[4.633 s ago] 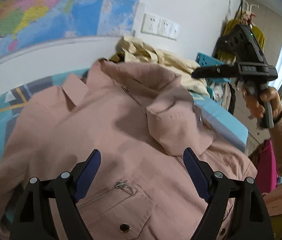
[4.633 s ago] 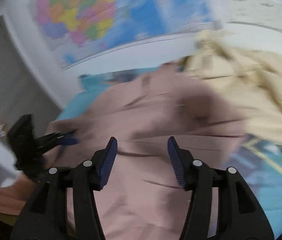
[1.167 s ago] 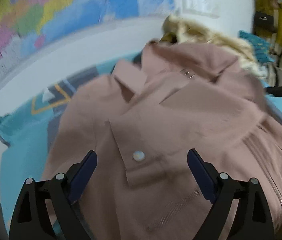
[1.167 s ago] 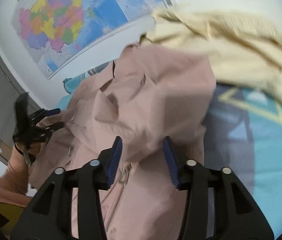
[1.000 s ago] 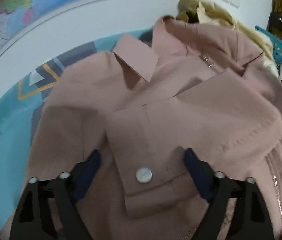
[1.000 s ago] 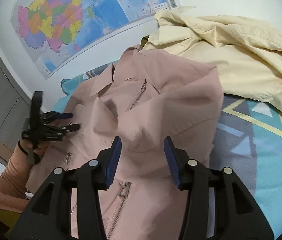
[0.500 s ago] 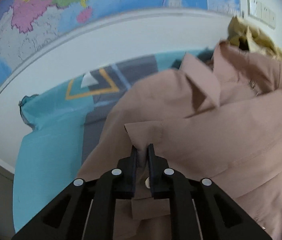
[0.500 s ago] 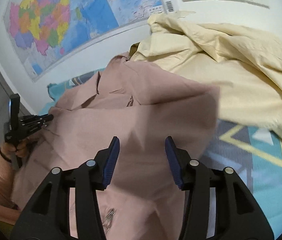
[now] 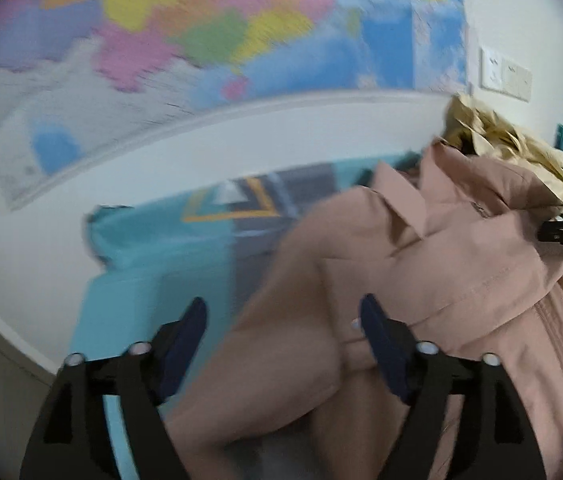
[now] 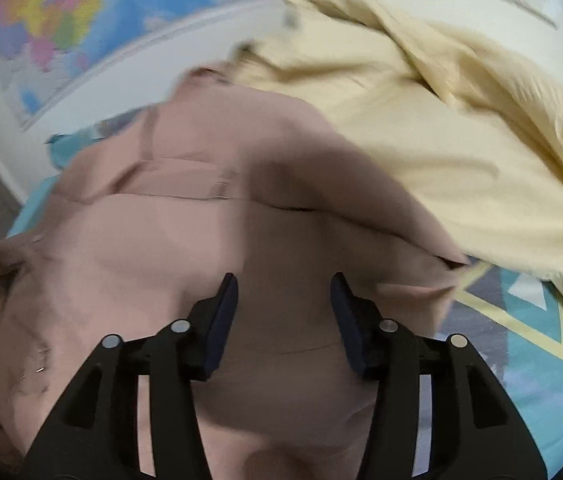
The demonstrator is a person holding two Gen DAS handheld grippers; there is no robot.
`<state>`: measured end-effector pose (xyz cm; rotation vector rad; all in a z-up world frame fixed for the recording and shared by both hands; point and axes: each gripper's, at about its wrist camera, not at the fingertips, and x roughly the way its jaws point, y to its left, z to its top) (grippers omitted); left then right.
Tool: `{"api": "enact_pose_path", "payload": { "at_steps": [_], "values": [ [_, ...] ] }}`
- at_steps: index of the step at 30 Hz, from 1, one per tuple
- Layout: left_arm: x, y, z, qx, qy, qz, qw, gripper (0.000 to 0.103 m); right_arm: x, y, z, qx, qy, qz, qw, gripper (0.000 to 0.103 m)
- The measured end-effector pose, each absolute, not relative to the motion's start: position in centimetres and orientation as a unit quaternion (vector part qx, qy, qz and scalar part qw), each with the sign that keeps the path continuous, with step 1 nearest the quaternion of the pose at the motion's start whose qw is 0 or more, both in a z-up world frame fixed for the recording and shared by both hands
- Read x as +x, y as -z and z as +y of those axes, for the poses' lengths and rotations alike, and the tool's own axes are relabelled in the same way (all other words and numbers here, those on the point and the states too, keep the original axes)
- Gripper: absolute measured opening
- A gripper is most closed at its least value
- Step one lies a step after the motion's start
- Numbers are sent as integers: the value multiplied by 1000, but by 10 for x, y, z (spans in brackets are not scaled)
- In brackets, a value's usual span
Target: Fold large clothes
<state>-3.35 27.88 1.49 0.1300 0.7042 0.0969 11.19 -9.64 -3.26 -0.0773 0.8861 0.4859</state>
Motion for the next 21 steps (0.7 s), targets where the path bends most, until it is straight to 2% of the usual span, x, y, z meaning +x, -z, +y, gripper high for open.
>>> {"api": "enact_pose_path", "payload": {
  "at_steps": [6, 14, 15, 16, 17, 18, 19, 21],
  "values": [
    [-85, 3, 311, 64, -82, 380, 919, 79, 66, 9, -44, -57, -357, 400, 842, 60],
    [-120, 54, 335, 20, -75, 445, 892, 78, 18, 11, 40, -112, -476, 399, 775, 63],
    [-120, 59, 338, 13, -75, 452, 889, 69, 14, 12, 47, -116, -482, 400, 771, 63],
    [-119, 63, 341, 8, -75, 457, 886, 46, 11, 14, 52, -118, -486, 401, 768, 63],
    [-117, 65, 346, -9, -67, 466, 882, 34, 9, 14, 55, -120, -488, 402, 765, 63],
    [-117, 63, 351, -26, -65, 464, 883, 12, 7, 14, 56, -120, -489, 403, 765, 63],
    [-118, 59, 353, -30, -72, 459, 885, 5, 5, 13, 55, -119, -488, 402, 765, 63],
    [-118, 34, 357, -9, -101, 428, 898, 4, 1, 8, 49, -112, -488, 398, 769, 63]
  ]
}}
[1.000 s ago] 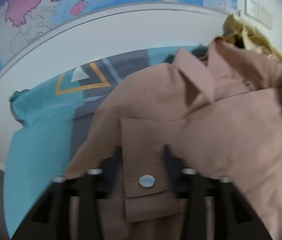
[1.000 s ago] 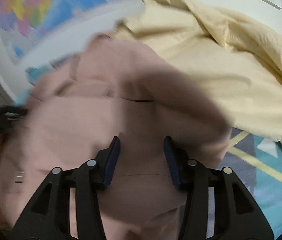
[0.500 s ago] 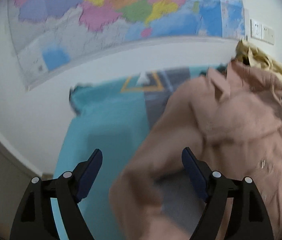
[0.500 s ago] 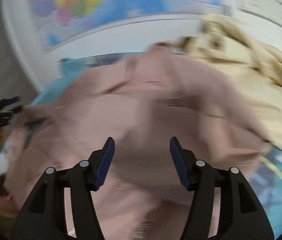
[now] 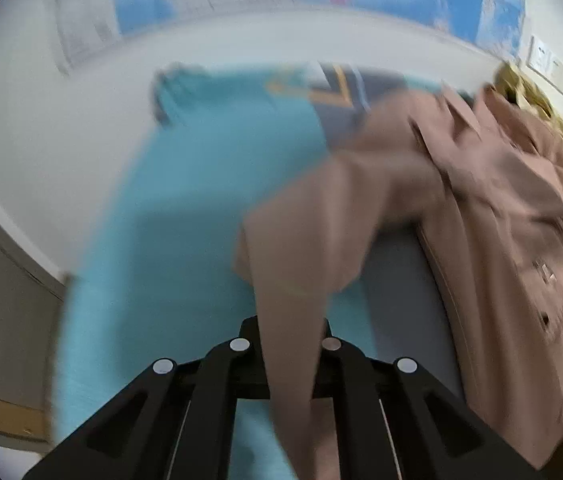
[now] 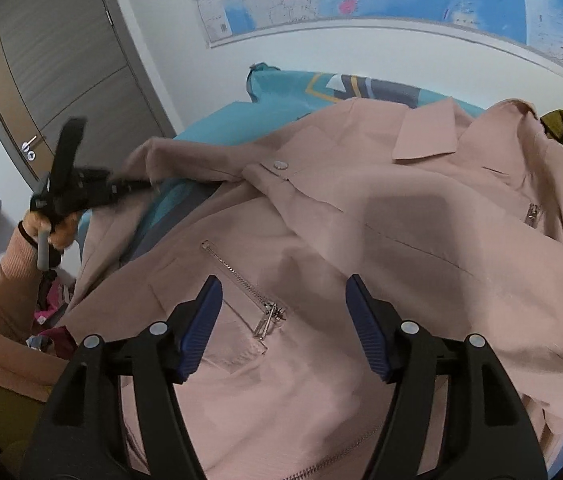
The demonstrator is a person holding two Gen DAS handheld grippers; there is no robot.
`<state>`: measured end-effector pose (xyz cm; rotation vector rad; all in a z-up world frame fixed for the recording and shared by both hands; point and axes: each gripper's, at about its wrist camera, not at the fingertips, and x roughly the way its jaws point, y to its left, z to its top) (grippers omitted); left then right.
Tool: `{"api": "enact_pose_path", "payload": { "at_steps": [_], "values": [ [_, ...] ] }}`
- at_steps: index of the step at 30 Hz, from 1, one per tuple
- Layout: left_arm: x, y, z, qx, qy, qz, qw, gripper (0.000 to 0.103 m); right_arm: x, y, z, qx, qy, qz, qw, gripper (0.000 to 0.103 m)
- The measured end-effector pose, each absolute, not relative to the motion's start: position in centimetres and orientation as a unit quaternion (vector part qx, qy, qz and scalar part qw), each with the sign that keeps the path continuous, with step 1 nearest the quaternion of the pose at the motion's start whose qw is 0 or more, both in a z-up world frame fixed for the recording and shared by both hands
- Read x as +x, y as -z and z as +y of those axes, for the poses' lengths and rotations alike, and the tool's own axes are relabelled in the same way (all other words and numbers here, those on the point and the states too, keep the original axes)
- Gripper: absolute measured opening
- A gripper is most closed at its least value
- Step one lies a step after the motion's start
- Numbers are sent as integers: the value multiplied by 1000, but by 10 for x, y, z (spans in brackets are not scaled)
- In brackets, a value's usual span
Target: Fold large clothes
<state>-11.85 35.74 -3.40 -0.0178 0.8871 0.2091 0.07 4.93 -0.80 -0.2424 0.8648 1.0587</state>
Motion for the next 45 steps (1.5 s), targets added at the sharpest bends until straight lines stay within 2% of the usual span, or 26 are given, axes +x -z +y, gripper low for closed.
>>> {"api": "enact_pose_path", "payload": {
  "at_steps": [3, 6, 11, 12, 13, 15, 20, 23, 25, 28, 30, 36, 39, 45],
  "values": [
    [-119, -23, 355, -3, -82, 370, 925, 5, 3, 3, 37, -99, -479, 393, 778, 64],
    [-108, -65, 324, 59, -46, 339, 938, 10, 5, -2, 21, -79, -471, 388, 788, 65],
    [-69, -81, 248, 135, 46, 338, 930, 24, 4, -6, -4, -43, -456, 388, 799, 66],
    [-63, -79, 236, 139, 63, 341, 927, 29, 4, -5, -7, -41, -454, 389, 800, 66],
    [-54, -74, 221, 143, 84, 350, 922, 44, 4, -4, -11, -37, -451, 390, 802, 66],
    [-38, -63, 198, 152, 102, 366, 912, 65, 3, -1, -17, -30, -444, 393, 805, 68],
    [-7, -47, 181, 98, 107, 402, 904, 71, -4, 3, -28, -14, -444, 399, 802, 68],
    [-8, -53, 194, 32, 141, 390, 910, 81, -9, 6, -27, -16, -454, 400, 796, 70],
    [-11, -50, 193, 28, 141, 382, 913, 90, -13, 8, -23, -18, -463, 398, 791, 71],
    [-24, -48, 191, 29, 145, 374, 915, 91, -14, 11, -14, -17, -473, 400, 785, 71],
    [-43, -51, 195, 10, 195, 341, 920, 97, -13, 14, -8, -10, -482, 405, 777, 71],
    [-72, -52, 207, -11, 201, 290, 936, 96, -23, 18, 16, -16, -510, 411, 755, 74],
    [-71, -44, 226, -27, 163, 302, 939, 96, -24, 21, 34, -13, -519, 417, 746, 80],
    [-60, 11, 272, -62, 95, 396, 911, 96, 0, 36, 69, 17, -506, 464, 726, 78]
  ]
}}
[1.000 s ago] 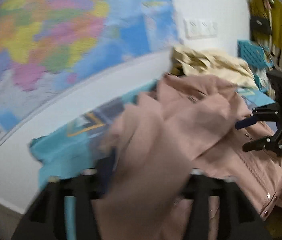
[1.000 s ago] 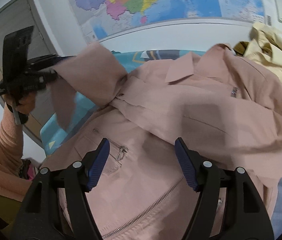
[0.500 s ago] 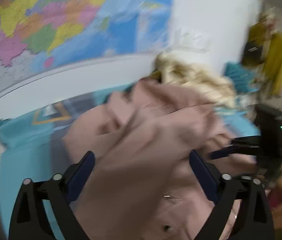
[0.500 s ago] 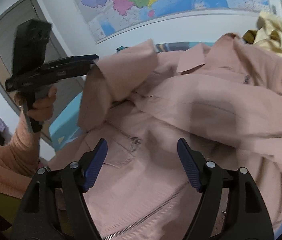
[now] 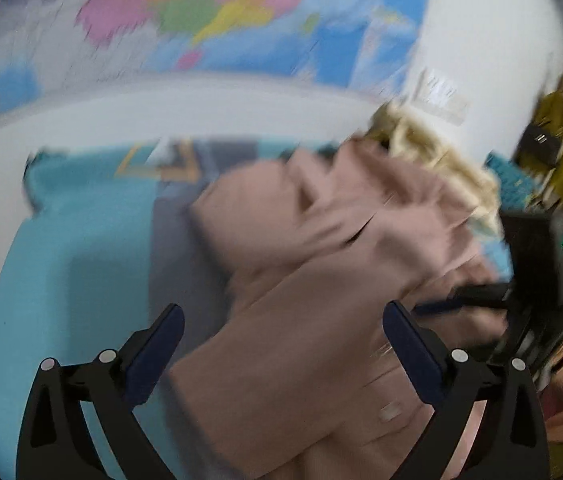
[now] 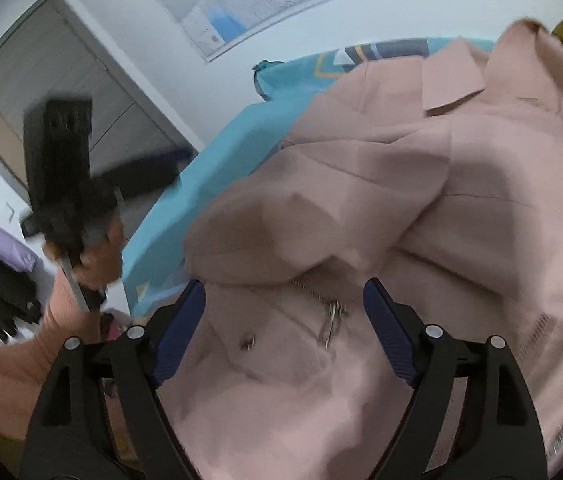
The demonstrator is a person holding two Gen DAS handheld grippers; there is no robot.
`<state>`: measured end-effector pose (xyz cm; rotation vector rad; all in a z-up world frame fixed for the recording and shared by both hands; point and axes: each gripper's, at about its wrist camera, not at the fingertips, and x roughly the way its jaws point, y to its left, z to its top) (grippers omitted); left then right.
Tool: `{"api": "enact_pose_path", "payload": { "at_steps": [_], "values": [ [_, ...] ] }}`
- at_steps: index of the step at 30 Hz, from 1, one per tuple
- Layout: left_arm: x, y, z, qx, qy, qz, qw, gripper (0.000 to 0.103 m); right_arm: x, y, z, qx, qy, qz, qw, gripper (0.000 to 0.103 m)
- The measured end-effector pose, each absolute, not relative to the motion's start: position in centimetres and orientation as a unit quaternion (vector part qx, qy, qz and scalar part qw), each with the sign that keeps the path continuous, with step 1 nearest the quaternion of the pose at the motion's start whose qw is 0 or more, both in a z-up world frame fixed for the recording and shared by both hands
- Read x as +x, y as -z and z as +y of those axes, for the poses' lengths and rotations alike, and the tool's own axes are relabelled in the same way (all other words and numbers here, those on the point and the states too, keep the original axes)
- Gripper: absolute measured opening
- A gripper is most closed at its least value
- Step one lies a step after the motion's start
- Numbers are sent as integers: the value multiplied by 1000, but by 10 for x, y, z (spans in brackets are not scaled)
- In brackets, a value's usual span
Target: Fold large clothes
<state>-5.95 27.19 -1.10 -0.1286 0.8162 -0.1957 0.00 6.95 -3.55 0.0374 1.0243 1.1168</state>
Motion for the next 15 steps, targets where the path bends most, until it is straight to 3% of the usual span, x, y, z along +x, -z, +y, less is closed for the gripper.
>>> {"api": "enact_pose_path", "payload": {
  "at_steps": [5, 6, 7, 8, 9, 10, 15],
  "values": [
    [-56, 56, 296, -153, 128, 464, 863, 94, 20, 41, 71, 60, -512, 469, 717, 68],
    [-57, 59, 295, -157, 137, 464, 861, 82, 21, 41, 70, 62, -511, 469, 718, 66],
    [-57, 60, 292, -155, 144, 463, 861, 58, 23, 41, 65, 65, -508, 469, 720, 65],
    [-58, 55, 285, -145, 151, 458, 864, 45, 24, 40, 61, 68, -505, 468, 722, 65],
    [-60, 50, 279, -142, 159, 454, 865, 15, 25, 38, 55, 74, -503, 465, 724, 65],
    [-62, 40, 271, -141, 177, 443, 868, 9, 27, 36, 48, 79, -503, 463, 726, 65],
    [-78, -15, 221, -99, 264, 375, 883, 9, 25, 22, 0, 103, -490, 438, 746, 65]
  ]
}}
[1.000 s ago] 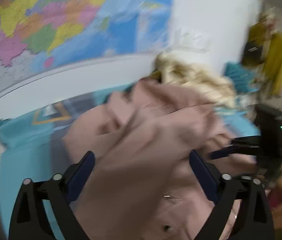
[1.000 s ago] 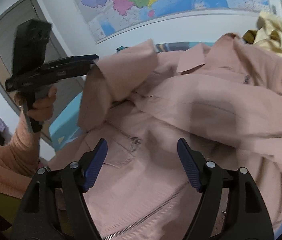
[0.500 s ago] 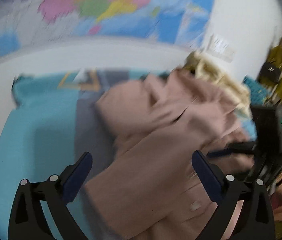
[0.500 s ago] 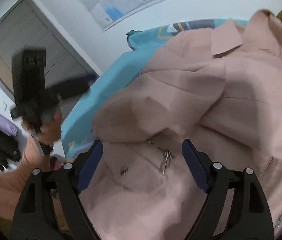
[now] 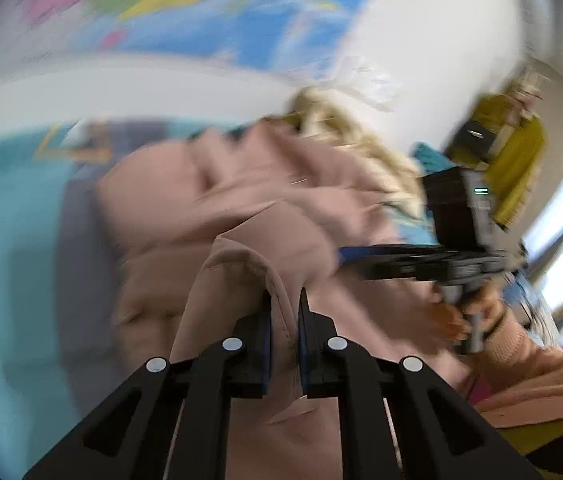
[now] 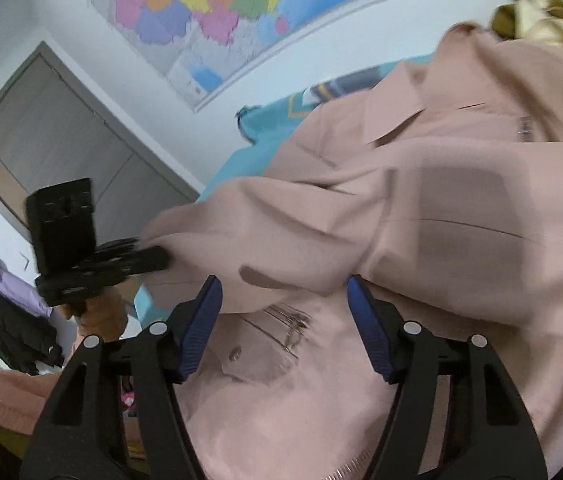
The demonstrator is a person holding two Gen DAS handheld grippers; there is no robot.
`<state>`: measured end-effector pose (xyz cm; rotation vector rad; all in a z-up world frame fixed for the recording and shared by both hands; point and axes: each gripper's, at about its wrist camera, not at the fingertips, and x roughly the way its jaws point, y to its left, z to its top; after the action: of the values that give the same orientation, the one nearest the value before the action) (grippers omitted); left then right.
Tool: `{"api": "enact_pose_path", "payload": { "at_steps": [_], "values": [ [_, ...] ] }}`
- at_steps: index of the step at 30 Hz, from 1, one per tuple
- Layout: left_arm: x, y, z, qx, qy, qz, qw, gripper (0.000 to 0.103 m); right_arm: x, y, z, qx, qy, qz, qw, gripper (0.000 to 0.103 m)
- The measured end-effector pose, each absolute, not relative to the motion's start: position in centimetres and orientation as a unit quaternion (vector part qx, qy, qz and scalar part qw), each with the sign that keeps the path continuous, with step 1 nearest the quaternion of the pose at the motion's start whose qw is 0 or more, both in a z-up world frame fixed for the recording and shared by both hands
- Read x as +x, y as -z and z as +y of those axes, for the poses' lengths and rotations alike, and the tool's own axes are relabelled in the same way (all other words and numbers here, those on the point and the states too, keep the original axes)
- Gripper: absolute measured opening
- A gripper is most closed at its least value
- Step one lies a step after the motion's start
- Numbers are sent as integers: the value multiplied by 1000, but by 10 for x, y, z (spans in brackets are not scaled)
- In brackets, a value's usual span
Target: Fold large clothes
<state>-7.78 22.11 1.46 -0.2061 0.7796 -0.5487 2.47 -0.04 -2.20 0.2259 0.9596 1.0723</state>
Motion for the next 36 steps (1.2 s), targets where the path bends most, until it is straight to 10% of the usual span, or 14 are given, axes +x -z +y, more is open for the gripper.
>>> {"api": "enact_pose_path", "payload": {
  "at_steps": [5, 7, 9, 26, 28, 30, 32, 36],
  "values": [
    [-66, -19, 154, -81, 344, 375, 857, 15, 21, 16, -52, 147, -465, 412, 770, 66],
    [-59, -12, 132, -76, 357, 373, 853, 66, 19, 17, -69, 162, -449, 406, 779, 68],
    [-58, -7, 118, -56, 347, 356, 866, 87, 16, 21, -86, 170, -429, 407, 789, 70],
    [-34, 11, 195, 21, 126, 380, 916, 83, -72, 51, 40, -162, -442, 395, 789, 97],
    [-33, 16, 201, 17, 124, 388, 913, 82, -75, 62, 49, -213, -416, 386, 795, 84],
    [-34, 20, 201, 31, 116, 386, 915, 81, -71, 63, 44, -216, -409, 389, 797, 35],
    [-34, 22, 203, 46, 116, 384, 915, 80, -53, 48, 16, -141, -426, 402, 798, 14],
    [-38, 20, 206, 69, 116, 371, 919, 79, -16, -1, -73, 37, -422, 361, 831, 12]
  ]
}}
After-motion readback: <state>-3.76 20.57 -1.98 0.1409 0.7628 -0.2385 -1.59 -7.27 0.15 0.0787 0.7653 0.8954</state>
